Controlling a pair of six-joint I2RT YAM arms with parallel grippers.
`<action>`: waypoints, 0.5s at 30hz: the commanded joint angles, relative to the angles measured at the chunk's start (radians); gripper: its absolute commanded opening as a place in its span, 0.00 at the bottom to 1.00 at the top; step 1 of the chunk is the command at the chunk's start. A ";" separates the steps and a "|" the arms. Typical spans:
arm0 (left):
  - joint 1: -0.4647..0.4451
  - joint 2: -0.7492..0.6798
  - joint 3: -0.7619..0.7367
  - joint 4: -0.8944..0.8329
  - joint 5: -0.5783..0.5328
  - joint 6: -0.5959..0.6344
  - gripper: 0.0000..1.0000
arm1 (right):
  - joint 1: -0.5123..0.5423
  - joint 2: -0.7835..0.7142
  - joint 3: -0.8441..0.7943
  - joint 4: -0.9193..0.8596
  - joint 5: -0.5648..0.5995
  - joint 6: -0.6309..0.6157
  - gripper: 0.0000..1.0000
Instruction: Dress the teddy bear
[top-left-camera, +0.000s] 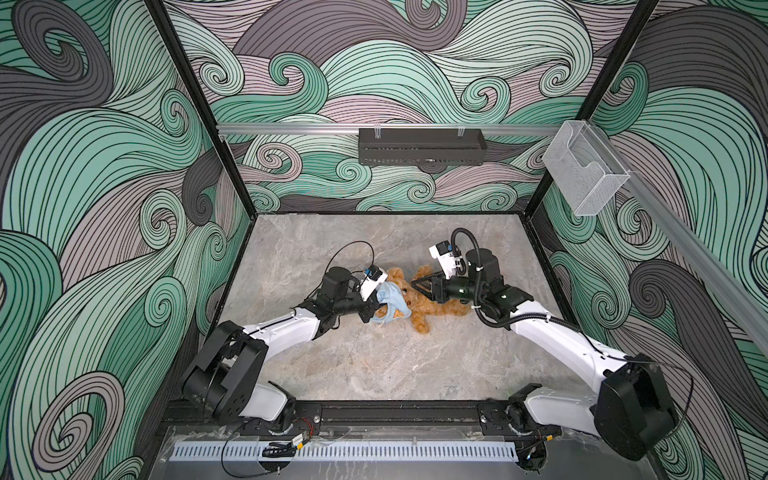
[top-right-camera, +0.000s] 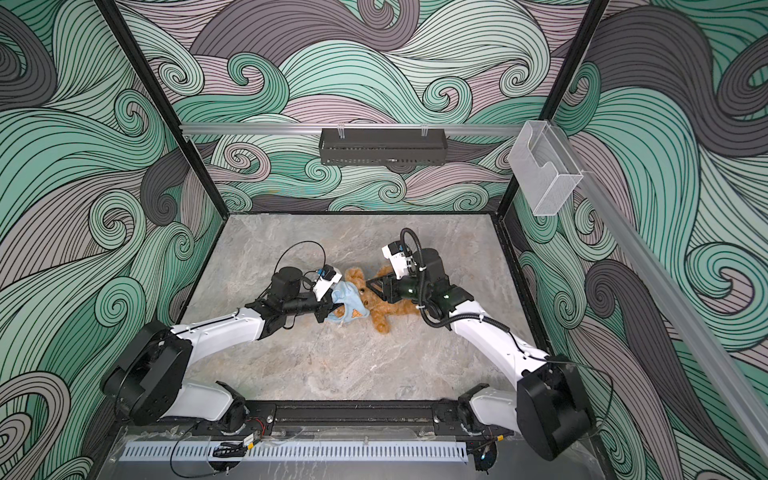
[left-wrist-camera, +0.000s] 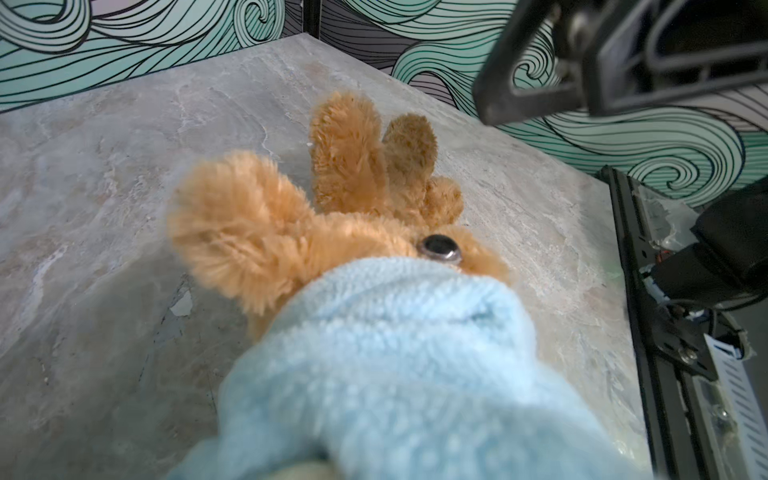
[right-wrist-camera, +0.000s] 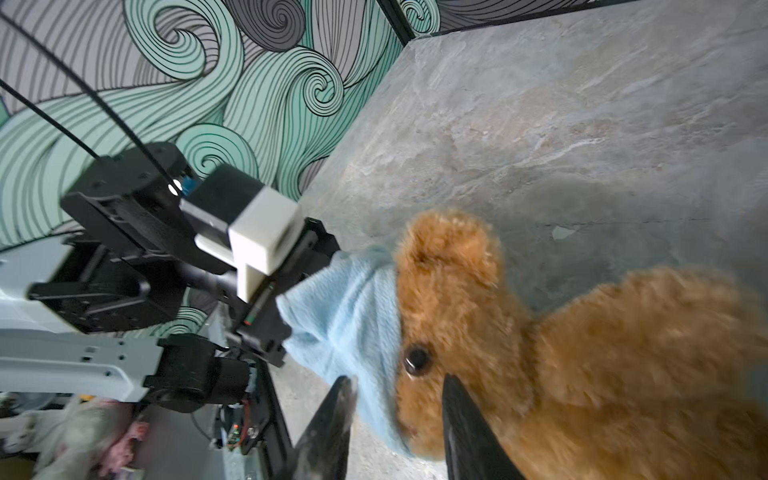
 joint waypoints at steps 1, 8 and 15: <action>-0.005 0.005 0.037 -0.008 0.046 0.114 0.00 | 0.002 0.067 0.047 0.001 -0.091 0.118 0.32; -0.011 -0.003 0.030 -0.024 0.041 0.184 0.00 | 0.025 0.191 0.127 -0.047 -0.161 0.118 0.27; -0.016 -0.003 0.036 -0.049 0.032 0.200 0.00 | 0.047 0.232 0.145 -0.064 -0.170 0.114 0.26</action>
